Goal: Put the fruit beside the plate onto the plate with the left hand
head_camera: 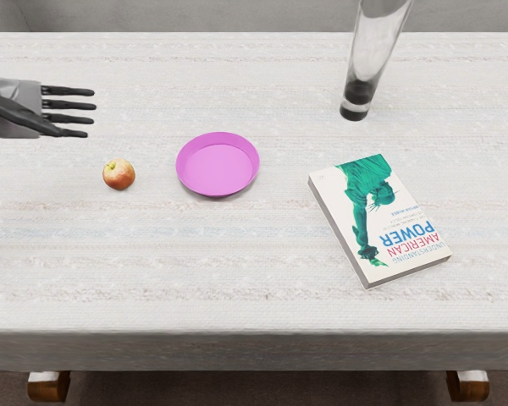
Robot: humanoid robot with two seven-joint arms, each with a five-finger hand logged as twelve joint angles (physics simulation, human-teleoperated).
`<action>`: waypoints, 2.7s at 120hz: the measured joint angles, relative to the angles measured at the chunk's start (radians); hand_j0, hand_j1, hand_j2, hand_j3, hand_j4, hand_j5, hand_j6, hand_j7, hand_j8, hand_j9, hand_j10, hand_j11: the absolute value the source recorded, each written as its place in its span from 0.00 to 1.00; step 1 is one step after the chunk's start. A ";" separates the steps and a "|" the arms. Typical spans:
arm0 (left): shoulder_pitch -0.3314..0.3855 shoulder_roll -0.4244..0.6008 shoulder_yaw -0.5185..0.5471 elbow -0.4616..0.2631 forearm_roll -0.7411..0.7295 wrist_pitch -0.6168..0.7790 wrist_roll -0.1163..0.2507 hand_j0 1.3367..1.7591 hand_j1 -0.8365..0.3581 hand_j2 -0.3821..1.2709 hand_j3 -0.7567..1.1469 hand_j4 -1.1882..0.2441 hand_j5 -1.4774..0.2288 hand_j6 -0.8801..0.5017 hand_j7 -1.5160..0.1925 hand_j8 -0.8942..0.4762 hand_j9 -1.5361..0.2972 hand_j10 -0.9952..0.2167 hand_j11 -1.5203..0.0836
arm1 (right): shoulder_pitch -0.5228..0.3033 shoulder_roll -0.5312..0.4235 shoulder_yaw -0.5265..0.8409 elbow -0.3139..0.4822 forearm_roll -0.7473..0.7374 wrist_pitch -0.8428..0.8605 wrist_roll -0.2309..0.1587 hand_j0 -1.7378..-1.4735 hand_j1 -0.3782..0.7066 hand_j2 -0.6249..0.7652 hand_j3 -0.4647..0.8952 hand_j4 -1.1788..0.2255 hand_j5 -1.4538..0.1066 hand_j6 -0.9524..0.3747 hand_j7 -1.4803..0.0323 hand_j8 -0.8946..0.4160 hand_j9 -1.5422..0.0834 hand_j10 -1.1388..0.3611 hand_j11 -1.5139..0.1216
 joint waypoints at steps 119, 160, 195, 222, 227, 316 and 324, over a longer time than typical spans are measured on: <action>0.101 -0.198 -0.019 -0.526 1.387 0.677 0.000 0.76 0.95 0.24 0.40 0.79 0.83 0.60 0.85 0.62 0.80 0.78 0.91 | 0.002 0.000 0.000 -0.001 -0.001 -0.003 -0.004 0.30 0.03 0.45 0.34 0.84 0.93 0.72 0.98 0.68 0.95 0.76 0.93; 0.133 -0.338 0.068 -0.320 1.445 0.795 0.000 0.76 0.93 0.24 0.40 0.79 0.82 0.59 0.84 0.61 0.80 0.77 0.90 | 0.002 0.000 0.000 -0.001 -0.001 -0.004 -0.004 0.30 0.03 0.45 0.34 0.84 0.93 0.72 0.98 0.68 0.95 0.76 0.93; 0.157 -0.381 0.085 -0.274 1.448 0.803 0.000 0.76 0.80 0.26 0.40 0.69 0.72 0.49 0.74 0.51 0.70 0.66 0.79 | 0.002 0.000 0.000 -0.001 -0.001 -0.004 -0.004 0.30 0.03 0.45 0.34 0.84 0.93 0.72 0.98 0.68 0.95 0.76 0.93; 0.157 -0.425 0.086 -0.216 1.448 0.806 0.000 0.76 0.74 0.26 0.40 0.65 0.67 0.45 0.69 0.46 0.66 0.61 0.74 | 0.002 0.000 0.000 -0.001 -0.001 -0.004 -0.004 0.30 0.03 0.45 0.34 0.84 0.93 0.72 0.98 0.68 0.95 0.76 0.93; 0.158 -0.440 0.086 -0.191 1.448 0.806 0.000 0.76 0.73 0.26 0.40 0.64 0.67 0.44 0.69 0.46 0.65 0.60 0.74 | 0.002 0.000 0.000 -0.001 -0.001 -0.004 -0.004 0.30 0.03 0.45 0.34 0.84 0.93 0.72 0.98 0.68 0.95 0.76 0.93; 0.149 -0.488 0.138 -0.132 1.440 0.865 0.000 0.76 0.69 0.26 0.42 0.62 0.64 0.42 0.66 0.43 0.62 0.57 0.70 | 0.003 0.000 0.000 -0.002 -0.001 -0.004 -0.004 0.30 0.03 0.45 0.34 0.84 0.93 0.72 0.98 0.68 0.95 0.76 0.93; 0.148 -0.486 0.138 -0.135 1.439 0.865 0.000 0.76 0.68 0.26 0.41 0.61 0.63 0.41 0.65 0.43 0.62 0.57 0.70 | 0.005 0.000 0.000 -0.002 -0.001 -0.004 -0.004 0.30 0.03 0.45 0.34 0.84 0.93 0.72 0.98 0.68 0.95 0.76 0.93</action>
